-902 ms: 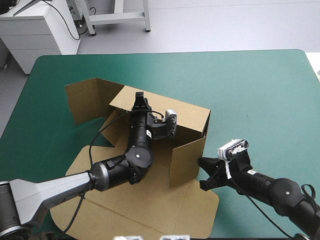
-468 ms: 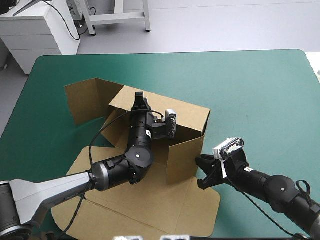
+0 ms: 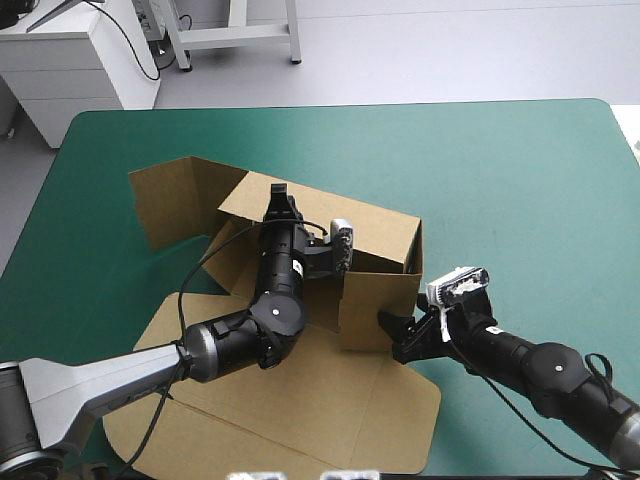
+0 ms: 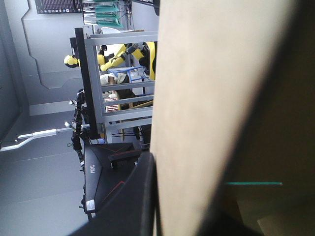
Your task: Fold the box
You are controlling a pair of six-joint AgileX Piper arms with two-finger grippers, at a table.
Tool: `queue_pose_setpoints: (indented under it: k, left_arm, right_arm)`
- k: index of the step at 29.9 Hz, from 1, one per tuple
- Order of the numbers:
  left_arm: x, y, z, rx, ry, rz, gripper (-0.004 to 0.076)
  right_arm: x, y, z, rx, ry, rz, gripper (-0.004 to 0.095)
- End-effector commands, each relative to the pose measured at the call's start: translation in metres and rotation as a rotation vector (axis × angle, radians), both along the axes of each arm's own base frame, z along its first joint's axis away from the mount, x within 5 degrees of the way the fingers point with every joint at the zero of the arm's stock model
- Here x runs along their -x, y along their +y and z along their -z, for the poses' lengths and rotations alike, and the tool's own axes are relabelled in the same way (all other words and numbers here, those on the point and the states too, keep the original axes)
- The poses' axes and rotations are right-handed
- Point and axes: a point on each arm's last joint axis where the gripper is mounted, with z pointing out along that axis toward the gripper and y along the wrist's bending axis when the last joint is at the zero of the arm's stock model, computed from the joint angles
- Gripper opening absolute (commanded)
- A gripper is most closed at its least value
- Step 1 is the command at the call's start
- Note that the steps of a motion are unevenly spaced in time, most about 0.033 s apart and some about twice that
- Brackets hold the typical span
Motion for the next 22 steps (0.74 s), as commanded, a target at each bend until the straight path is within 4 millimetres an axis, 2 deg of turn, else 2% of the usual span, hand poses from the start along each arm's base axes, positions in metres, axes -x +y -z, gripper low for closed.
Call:
queue_pose_setpoints:
  k: [1, 4, 9, 13, 17, 22]
  left_arm:
    - [0.002, 0.001, -0.019, 0.041, -0.064, 0.006, -0.0008]
    - [0.002, 0.000, -0.021, 0.041, -0.072, 0.009, -0.0008]
    - [0.001, 0.000, -0.022, 0.045, -0.075, 0.009, -0.0008]
    - [0.002, 0.000, -0.022, 0.048, -0.071, 0.009, -0.0008]
    - [0.002, -0.002, -0.022, 0.058, -0.063, 0.030, -0.0008]
    - [0.002, -0.004, -0.021, 0.064, -0.054, 0.051, -0.0008]
  right_arm:
    - [-0.012, 0.005, -0.004, 0.004, -0.002, 0.026, 0.0697]
    - [-0.022, 0.015, -0.002, 0.018, 0.018, 0.006, 0.0697]
    - [-0.031, 0.031, -0.021, 0.045, -0.087, 0.062, 0.0697]
    - [-0.029, 0.034, -0.027, 0.110, -0.185, 0.173, 0.0688]
    - [-0.030, 0.033, -0.029, 0.162, -0.254, 0.250, 0.0635]
    - [-0.039, 0.032, -0.023, 0.193, -0.281, 0.327, 0.0620]
